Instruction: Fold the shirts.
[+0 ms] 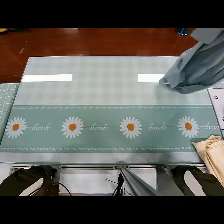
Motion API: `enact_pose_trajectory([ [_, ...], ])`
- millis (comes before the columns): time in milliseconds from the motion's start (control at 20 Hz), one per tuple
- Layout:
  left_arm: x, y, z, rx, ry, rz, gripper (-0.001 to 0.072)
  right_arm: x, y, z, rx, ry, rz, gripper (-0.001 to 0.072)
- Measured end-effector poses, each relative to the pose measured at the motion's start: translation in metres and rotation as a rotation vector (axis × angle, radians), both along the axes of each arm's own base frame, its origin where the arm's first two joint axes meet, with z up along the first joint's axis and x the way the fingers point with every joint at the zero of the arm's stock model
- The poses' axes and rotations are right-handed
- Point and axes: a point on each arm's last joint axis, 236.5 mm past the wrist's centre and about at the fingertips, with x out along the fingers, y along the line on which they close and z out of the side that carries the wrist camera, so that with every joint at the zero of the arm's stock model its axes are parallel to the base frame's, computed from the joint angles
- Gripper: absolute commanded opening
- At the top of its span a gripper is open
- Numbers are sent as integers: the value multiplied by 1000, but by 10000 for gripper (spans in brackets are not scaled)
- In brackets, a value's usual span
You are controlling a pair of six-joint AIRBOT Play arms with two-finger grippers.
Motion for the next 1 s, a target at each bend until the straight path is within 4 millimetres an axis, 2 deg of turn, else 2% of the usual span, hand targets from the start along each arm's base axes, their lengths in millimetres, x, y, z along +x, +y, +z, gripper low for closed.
enact_pose_trajectory([
  [100,-30,11,23,-20,-50,2,709,-36,24,39,0,-85,68,25],
  [200,-53,19,34,-29,-68,4,709,-63,42,65,-10,-140,119,25],
  [300,-71,26,34,-28,-54,7,709,-78,53,79,-23,-165,149,25],
  [400,-84,31,27,-19,-16,10,710,-87,60,84,-34,-167,171,25],
  [550,-95,35,16,-6,34,13,709,-87,69,72,-41,-108,208,25],
  [750,-99,37,7,4,71,15,709,-72,85,44,-6,9,299,25],
  [850,-100,37,6,6,78,15,710,-62,104,24,17,87,386,25],
  [1000,-99,37,3,10,91,15,709,-53,155,-15,12,237,573,25],
])
